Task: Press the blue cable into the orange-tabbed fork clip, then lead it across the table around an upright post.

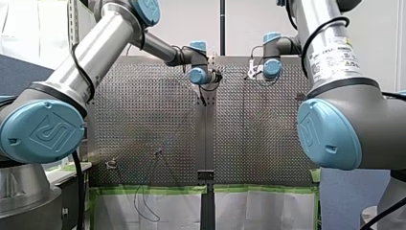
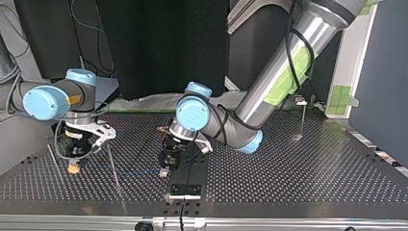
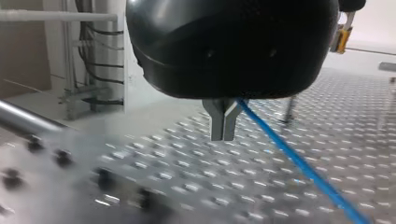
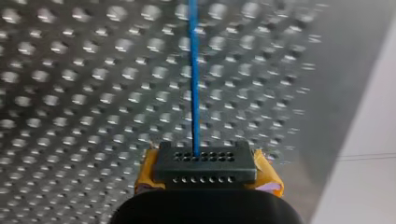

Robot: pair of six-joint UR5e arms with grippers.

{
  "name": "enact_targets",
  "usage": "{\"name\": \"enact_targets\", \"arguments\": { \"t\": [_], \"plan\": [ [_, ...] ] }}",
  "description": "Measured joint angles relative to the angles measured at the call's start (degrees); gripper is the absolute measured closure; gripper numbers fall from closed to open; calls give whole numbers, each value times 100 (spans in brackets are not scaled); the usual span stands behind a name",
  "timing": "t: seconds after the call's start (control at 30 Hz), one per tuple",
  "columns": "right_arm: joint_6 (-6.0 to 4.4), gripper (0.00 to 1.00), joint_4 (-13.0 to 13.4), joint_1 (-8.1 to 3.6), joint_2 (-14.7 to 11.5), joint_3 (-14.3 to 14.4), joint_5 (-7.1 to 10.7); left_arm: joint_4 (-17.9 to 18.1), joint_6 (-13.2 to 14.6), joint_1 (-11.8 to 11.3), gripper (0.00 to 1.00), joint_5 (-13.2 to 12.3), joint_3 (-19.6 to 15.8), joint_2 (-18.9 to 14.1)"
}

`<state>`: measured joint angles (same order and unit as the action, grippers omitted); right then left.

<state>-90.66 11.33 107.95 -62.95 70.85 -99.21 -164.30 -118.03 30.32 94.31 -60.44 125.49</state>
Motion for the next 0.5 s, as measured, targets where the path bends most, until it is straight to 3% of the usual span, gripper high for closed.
{"name": "enact_targets", "arguments": {
  "t": [0.27, 0.5],
  "plan": [
    [-2, 100, 3, 7, 332, 85, 9, 12, 18, 45, 100, -29, 1, 272],
    [29, 100, 71, 4, 515, 296, 10, -77, 238, 84, 100, 14, 0, 392]
  ]
}}
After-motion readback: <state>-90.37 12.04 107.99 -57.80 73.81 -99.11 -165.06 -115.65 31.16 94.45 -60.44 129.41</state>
